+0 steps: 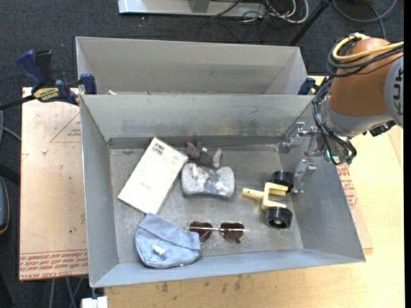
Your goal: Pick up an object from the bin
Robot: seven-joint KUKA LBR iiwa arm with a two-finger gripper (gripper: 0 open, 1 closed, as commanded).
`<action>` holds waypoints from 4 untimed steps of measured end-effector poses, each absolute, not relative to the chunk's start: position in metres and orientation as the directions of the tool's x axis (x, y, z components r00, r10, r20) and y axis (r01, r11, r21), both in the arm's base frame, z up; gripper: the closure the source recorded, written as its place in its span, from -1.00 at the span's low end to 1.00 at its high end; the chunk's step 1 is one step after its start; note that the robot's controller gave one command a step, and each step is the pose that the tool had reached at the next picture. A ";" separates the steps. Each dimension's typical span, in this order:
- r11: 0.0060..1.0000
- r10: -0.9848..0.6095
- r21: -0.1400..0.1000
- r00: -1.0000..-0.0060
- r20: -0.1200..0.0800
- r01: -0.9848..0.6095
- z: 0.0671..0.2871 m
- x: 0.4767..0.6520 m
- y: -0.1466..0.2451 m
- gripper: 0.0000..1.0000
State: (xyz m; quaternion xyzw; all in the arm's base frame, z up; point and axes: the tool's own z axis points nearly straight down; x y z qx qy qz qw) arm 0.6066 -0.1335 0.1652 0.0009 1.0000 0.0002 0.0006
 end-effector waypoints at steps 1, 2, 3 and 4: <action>1.000 -0.001 -0.002 -1.000 -0.010 -0.001 0.125 0.586 -0.112 -1.00; 0.999 -0.035 0.001 -0.999 -0.002 -0.035 0.107 0.579 -0.107 1.00; 0.999 -0.035 0.001 -0.999 -0.002 -0.035 0.108 0.580 -0.106 1.00; 1.000 0.012 0.000 -1.000 -0.007 0.012 0.099 0.572 -0.102 1.00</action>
Offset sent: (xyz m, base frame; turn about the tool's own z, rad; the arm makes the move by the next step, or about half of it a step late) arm -0.0415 -0.0072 -0.0952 -0.3255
